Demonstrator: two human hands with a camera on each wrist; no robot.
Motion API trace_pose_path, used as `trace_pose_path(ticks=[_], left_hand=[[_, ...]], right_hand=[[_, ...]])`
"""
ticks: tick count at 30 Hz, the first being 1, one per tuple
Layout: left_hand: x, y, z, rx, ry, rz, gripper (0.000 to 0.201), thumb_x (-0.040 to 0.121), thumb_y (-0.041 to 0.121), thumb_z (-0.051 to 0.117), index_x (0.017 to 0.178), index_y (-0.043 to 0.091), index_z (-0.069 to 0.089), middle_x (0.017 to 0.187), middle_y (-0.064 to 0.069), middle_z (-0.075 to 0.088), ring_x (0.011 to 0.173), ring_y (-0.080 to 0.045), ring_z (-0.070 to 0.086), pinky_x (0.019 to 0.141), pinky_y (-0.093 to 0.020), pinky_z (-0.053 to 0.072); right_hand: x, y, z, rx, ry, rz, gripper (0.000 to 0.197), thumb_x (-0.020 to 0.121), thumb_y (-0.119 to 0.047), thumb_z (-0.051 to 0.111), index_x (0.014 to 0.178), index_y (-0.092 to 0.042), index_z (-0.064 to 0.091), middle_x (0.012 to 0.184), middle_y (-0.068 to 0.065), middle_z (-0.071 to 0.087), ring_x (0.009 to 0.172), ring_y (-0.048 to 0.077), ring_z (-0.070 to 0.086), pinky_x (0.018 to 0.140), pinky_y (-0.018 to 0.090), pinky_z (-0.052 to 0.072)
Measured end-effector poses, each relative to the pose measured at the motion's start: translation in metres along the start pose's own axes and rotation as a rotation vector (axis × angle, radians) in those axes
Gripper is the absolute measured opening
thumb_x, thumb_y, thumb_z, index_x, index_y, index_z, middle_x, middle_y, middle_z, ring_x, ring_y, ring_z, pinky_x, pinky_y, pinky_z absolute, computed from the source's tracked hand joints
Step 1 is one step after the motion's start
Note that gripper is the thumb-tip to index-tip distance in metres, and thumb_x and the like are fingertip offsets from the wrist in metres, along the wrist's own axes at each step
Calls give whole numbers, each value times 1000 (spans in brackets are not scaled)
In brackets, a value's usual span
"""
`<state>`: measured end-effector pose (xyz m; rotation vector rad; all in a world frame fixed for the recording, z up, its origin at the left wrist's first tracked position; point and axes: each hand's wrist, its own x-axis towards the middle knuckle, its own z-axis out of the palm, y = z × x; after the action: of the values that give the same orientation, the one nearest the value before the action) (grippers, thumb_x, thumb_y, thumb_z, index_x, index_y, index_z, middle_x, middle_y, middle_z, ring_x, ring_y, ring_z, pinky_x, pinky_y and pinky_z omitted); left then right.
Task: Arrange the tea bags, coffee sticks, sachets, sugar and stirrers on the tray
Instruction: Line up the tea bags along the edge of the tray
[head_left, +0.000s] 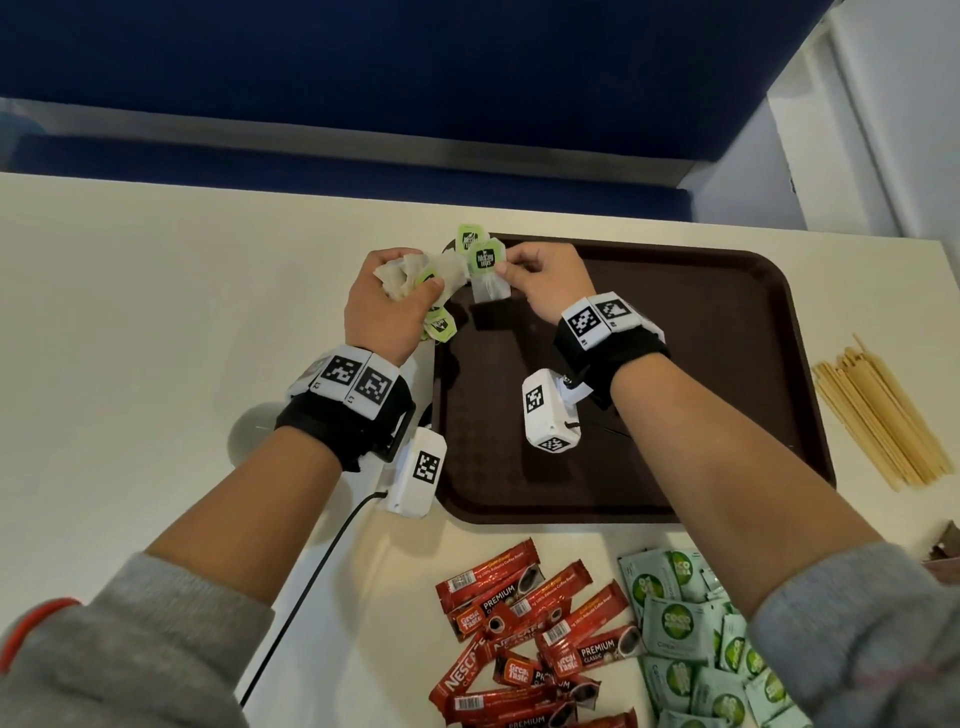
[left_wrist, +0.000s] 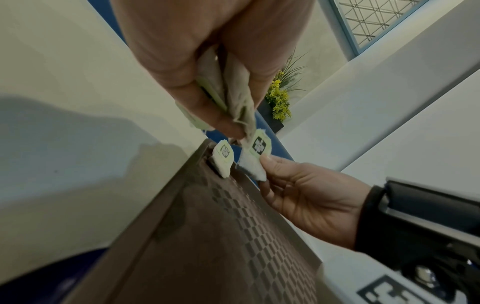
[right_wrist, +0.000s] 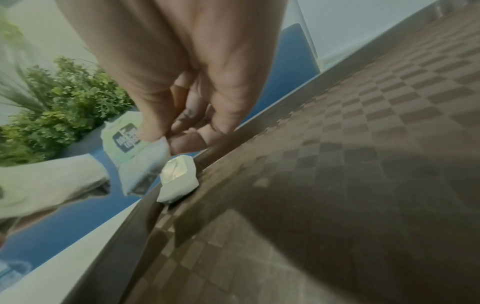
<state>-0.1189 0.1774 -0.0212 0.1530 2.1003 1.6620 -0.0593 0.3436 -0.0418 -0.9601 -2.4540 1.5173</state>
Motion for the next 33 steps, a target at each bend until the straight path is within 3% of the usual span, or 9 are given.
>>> trace_pose_path(ticks=[3, 8, 13, 16, 19, 24, 33], left_hand=[[2, -2, 1, -3, -2, 4, 28, 74, 23, 69, 98, 30, 56, 97, 4, 62, 96, -23, 64, 87, -49, 54], [3, 1, 0, -10, 3, -14, 27, 66, 32, 67, 89, 38, 55, 96, 4, 64, 96, -24, 66, 84, -51, 55], [7, 0, 1, -19, 6, -2, 27, 69, 28, 68, 91, 36, 55, 96, 4, 64, 95, -24, 66, 84, -51, 55], [7, -1, 2, -15, 5, -2, 27, 68, 30, 68, 90, 37, 55, 96, 5, 64, 95, -23, 66, 84, -50, 55], [7, -2, 3, -16, 1, -5, 27, 67, 30, 68, 90, 37, 55, 96, 4, 65, 96, -22, 66, 85, -50, 54], [7, -4, 4, -18, -9, -12, 27, 67, 31, 67, 90, 37, 55, 94, 6, 64, 95, -22, 66, 85, -50, 54], [9, -7, 2, -12, 1, -8, 27, 77, 19, 71, 90, 36, 53, 93, 8, 62, 97, -22, 65, 87, -49, 54]], right_hand=[[9, 6, 7, 29, 4, 73, 6, 90, -16, 62, 89, -17, 68, 91, 8, 71, 84, 25, 69, 86, 41, 56], [19, 8, 17, 28, 14, 140, 12, 88, -17, 65, 95, -9, 71, 89, 6, 70, 81, 20, 69, 86, 37, 56], [26, 6, 23, 41, 73, 175, 14, 83, -14, 70, 95, -6, 70, 84, 5, 67, 68, 13, 64, 73, 23, 57], [32, 6, 24, -25, 92, 183, 9, 81, -16, 73, 87, -11, 68, 75, -1, 64, 71, 16, 66, 77, 29, 57], [35, 8, 25, -63, 109, 199, 12, 78, -18, 75, 76, -20, 64, 81, 2, 68, 83, 21, 69, 83, 35, 56], [35, 10, 28, -33, 168, 215, 23, 76, -17, 77, 66, -26, 58, 82, 3, 69, 82, 21, 69, 81, 37, 57], [31, 10, 28, 8, 186, 246, 24, 72, -14, 78, 86, -18, 59, 82, 3, 70, 84, 22, 68, 83, 38, 56]])
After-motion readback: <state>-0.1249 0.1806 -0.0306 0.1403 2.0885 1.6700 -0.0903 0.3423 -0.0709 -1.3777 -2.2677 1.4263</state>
